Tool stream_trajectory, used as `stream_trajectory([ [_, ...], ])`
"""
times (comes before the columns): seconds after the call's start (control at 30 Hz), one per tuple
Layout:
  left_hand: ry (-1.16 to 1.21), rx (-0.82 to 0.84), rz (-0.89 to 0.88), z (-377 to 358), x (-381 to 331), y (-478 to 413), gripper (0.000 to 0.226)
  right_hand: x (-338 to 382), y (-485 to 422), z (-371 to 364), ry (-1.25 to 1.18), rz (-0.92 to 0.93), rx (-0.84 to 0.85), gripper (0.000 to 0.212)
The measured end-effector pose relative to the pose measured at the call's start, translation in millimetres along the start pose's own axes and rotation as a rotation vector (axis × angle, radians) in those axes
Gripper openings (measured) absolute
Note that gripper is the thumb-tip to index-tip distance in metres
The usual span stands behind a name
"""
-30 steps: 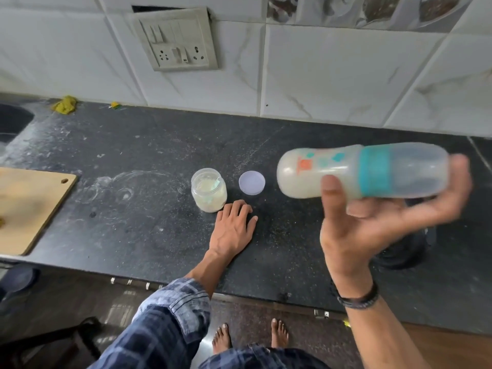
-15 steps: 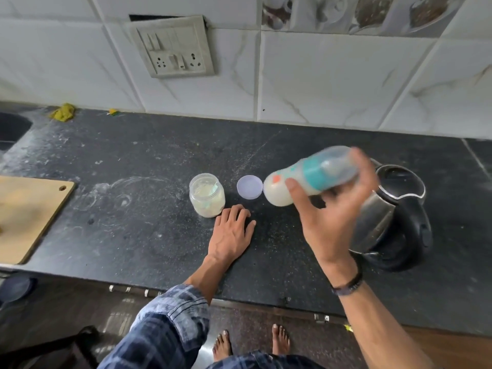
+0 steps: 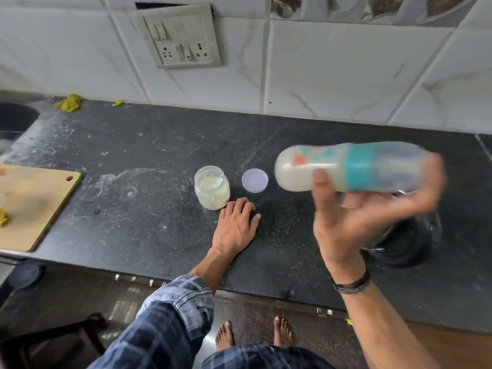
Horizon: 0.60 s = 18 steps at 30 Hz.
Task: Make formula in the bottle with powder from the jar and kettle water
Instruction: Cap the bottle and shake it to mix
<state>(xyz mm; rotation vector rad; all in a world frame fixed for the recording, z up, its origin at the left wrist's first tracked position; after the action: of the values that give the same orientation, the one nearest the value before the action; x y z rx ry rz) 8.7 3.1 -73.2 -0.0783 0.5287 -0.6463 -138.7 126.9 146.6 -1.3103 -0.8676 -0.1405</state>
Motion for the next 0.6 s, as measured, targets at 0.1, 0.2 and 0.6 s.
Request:
stream_trajectory([
  [0.1, 0.012, 0.000, -0.011, -1.1, 1.4, 1.2, 0.029, 5.7, 15.0, -6.4, 0.041, -0.128, 0.236, 0.081],
  [0.2, -0.001, -0.013, -0.004, 0.5, -0.9, -1.6, 0.028, 0.1, 1.5, 13.7, -0.054, -0.049, 0.016, 0.095],
  [0.6, -0.013, 0.000, 0.000, 1.5, -1.2, -0.1, 0.029, -7.4, 3.8, 7.7, -0.001, 0.013, 0.031, 0.088],
])
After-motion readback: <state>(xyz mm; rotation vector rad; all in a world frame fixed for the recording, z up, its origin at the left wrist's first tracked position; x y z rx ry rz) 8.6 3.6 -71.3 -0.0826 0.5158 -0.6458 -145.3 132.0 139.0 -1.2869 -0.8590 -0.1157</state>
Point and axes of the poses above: each hand's wrist, its own y-axis away from the middle knuckle, its own z-axis out of the back of the hand, x = y × z, the point moved 2 cm from there along -y, towards the middle knuckle, and after that the axes turned 7 degrees about y, right-handed, at the moved point
